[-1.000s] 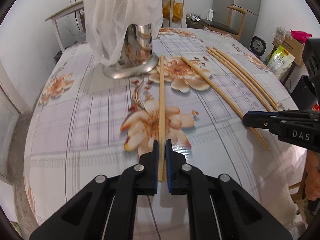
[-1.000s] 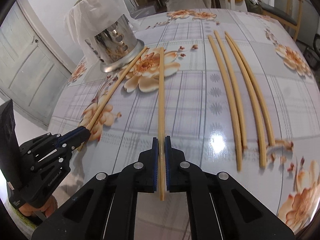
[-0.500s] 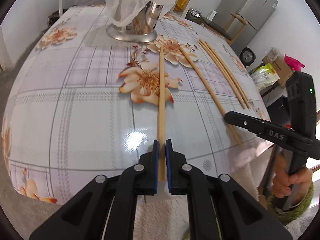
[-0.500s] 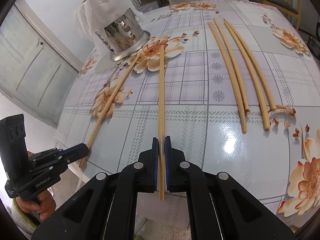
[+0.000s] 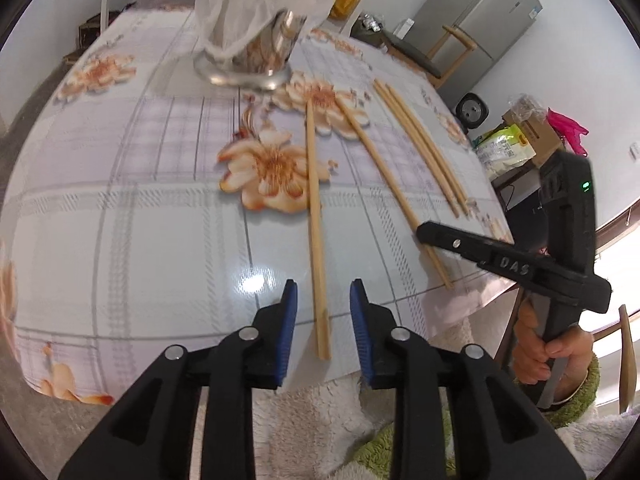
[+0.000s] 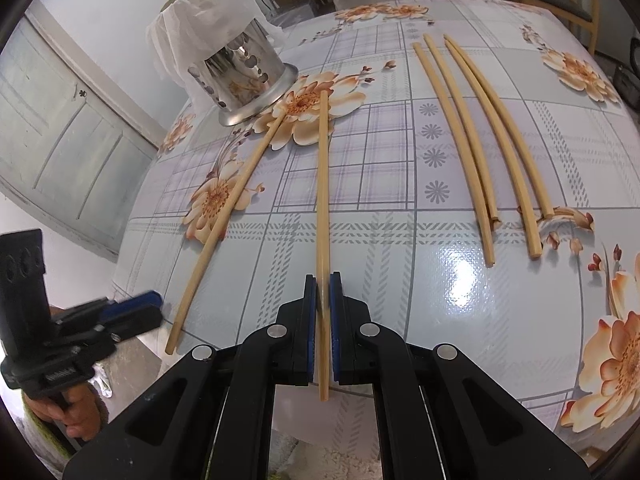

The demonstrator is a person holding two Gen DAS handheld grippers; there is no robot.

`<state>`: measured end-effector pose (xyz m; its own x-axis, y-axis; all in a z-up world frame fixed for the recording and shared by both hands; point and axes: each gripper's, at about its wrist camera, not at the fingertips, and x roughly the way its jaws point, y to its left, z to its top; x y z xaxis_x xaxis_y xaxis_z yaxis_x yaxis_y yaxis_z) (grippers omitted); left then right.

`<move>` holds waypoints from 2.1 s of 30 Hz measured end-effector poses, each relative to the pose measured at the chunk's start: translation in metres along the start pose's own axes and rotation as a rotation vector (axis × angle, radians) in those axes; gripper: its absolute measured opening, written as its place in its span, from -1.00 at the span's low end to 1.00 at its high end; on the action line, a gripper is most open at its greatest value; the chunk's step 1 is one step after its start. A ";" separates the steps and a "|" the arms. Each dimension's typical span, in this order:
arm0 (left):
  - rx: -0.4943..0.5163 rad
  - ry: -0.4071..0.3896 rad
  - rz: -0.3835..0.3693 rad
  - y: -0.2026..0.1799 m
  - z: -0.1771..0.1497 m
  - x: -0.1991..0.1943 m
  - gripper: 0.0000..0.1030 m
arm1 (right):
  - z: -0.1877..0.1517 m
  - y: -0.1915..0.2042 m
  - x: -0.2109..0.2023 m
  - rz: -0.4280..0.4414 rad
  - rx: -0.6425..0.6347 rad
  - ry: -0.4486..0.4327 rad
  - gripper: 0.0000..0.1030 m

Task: Organize utensils

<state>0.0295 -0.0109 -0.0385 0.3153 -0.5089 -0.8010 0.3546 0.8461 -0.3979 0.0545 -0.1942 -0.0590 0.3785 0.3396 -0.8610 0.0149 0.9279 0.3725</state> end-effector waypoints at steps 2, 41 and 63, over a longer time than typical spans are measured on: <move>0.019 -0.020 0.001 -0.001 0.006 -0.006 -0.44 | 0.001 -0.001 0.000 0.007 0.008 0.003 -0.91; 0.219 -0.075 0.346 -0.011 0.090 0.078 -0.88 | 0.008 -0.011 -0.002 -0.004 0.048 0.001 -0.91; 0.151 -0.080 0.296 0.000 0.088 0.071 -0.87 | 0.078 0.004 0.027 -0.129 -0.101 -0.033 -0.46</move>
<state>0.1293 -0.0606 -0.0562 0.4899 -0.2604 -0.8320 0.3620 0.9289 -0.0776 0.1369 -0.1931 -0.0535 0.4098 0.2129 -0.8870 -0.0271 0.9748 0.2215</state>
